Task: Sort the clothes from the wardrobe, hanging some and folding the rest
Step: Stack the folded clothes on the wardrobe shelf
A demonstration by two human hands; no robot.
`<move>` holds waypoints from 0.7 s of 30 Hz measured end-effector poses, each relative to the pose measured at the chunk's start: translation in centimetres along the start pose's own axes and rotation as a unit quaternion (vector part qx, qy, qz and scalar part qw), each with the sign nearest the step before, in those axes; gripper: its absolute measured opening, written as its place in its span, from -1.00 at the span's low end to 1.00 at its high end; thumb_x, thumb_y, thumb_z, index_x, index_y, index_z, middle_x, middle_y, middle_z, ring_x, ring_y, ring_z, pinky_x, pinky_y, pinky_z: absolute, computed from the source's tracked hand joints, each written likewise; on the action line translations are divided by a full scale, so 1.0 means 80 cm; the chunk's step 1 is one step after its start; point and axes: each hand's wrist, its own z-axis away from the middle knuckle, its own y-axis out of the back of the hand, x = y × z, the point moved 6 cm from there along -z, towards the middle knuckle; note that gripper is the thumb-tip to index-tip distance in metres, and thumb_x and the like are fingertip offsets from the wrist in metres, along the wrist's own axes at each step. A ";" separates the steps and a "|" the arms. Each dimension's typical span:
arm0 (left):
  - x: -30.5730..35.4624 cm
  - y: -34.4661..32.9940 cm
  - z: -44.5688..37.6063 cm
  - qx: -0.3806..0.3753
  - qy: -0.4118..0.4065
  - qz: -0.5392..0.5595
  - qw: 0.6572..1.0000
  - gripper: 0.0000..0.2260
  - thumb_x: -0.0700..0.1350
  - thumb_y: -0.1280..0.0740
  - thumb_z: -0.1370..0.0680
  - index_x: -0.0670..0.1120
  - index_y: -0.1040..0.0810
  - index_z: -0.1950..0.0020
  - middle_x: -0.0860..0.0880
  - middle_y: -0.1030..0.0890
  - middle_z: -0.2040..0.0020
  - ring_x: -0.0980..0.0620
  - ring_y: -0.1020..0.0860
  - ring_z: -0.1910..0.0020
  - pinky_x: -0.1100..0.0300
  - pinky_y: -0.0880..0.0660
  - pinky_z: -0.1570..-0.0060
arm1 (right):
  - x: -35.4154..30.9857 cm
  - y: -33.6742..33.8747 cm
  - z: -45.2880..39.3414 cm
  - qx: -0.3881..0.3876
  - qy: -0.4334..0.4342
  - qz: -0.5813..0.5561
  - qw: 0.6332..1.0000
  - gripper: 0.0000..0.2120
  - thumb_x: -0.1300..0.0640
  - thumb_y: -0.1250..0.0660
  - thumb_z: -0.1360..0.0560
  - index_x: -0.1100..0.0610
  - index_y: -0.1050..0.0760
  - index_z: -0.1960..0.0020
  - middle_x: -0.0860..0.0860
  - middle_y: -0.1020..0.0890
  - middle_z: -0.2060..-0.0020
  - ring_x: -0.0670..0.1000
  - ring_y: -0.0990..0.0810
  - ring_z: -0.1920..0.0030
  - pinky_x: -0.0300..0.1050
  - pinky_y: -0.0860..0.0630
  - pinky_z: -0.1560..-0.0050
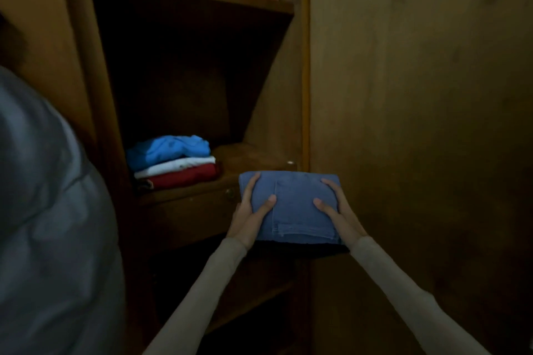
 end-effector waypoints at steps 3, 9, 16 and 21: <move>0.028 0.006 -0.044 0.015 -0.017 -0.010 1.000 -0.48 0.14 -0.29 -0.53 0.38 -0.10 -0.38 0.00 -0.29 -0.32 -0.03 -0.38 -0.26 0.05 -0.35 -0.28 | -0.032 0.007 -0.050 0.001 0.025 0.016 1.000 -0.58 -0.02 -0.29 -0.50 -0.22 -0.24 -0.30 0.01 -0.32 -0.26 0.08 -0.41 -0.19 0.07 -0.42 -0.21; 0.077 0.036 -0.136 0.076 -0.065 -0.057 0.993 -0.46 0.21 -0.31 -0.48 0.39 -0.14 -0.38 -0.07 -0.31 -0.35 -0.09 -0.41 -0.25 -0.10 -0.37 -0.30 | -0.084 -0.009 -0.169 -0.034 0.084 -0.006 0.996 -0.57 0.01 -0.29 -0.52 -0.15 -0.25 -0.34 -0.01 -0.32 -0.26 0.02 -0.39 -0.18 -0.21 -0.38 0.03; 0.058 0.088 -0.242 0.163 -0.029 -0.120 0.979 -0.48 0.44 -0.25 -0.26 0.64 -0.12 -0.16 -0.07 -0.36 -0.33 -0.13 -0.44 -0.22 -0.15 -0.36 -0.29 | -0.082 -0.065 -0.311 -0.116 0.075 -0.034 0.990 -0.60 -0.05 -0.32 -0.50 -0.27 -0.29 -0.27 0.02 -0.36 -0.32 0.07 -0.45 -0.20 -0.12 -0.44 -0.10; 0.014 0.100 -0.266 0.186 0.012 -0.117 0.976 -0.46 0.15 -0.28 -0.53 0.26 -0.14 -0.46 -0.02 -0.37 -0.31 0.01 -0.44 -0.17 0.11 -0.38 -0.23 | -0.037 -0.104 -0.362 -0.173 0.027 -0.032 0.984 -0.54 0.01 -0.29 -0.53 -0.14 -0.27 -0.38 -0.03 -0.35 -0.21 -0.02 -0.42 -0.11 -0.37 -0.37 0.23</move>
